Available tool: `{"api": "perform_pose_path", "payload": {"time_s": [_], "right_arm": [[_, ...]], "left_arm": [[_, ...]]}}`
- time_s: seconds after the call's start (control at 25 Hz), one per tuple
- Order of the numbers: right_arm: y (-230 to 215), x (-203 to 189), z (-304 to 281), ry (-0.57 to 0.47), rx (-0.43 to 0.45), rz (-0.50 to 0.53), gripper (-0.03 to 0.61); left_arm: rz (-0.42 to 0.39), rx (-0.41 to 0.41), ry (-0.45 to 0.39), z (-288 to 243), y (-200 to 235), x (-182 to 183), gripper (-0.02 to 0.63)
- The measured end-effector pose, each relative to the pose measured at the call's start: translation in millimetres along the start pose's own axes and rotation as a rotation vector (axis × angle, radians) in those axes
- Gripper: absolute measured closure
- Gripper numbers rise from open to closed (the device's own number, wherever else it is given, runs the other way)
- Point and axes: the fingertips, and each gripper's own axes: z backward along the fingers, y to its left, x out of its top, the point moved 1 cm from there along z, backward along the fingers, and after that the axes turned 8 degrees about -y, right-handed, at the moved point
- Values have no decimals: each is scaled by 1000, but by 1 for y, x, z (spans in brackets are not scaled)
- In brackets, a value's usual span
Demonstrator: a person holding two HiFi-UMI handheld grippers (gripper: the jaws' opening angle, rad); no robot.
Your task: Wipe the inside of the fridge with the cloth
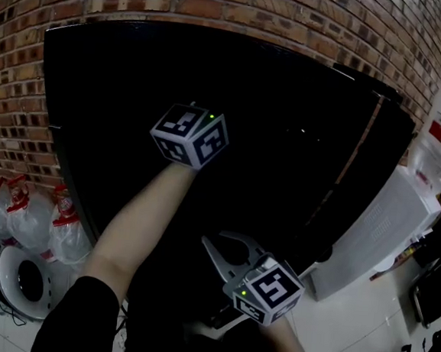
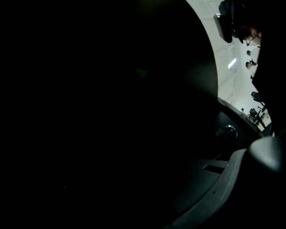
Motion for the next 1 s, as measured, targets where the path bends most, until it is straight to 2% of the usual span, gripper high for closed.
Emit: {"api": "perform_pose_path", "payload": {"time_s": [0.16,0.48,0.56,0.64,0.76,1.0], "right_arm": [[-1,1,-1,-8,2,-3,575],[-3,-2,-6,-5,6,-5,575],[-5,-2,-7,-3,4,-4,575],[-7,-2,-8,-4,0,-5,575],[-7,-1,-9,-9,-3,-6,575],[-5,-5,-8,-2,-7,-16,575]], "left_arm": [[38,50,10,-3,18,-10,565],[-38,97,57,-17,40,-26,565],[-43,117,90,-20,48,-39,565],[-41,100,124,-23,50,-56,565],[-28,55,131,-29,44,-73,567],[53,77,110,-34,51,-81,568]]}}
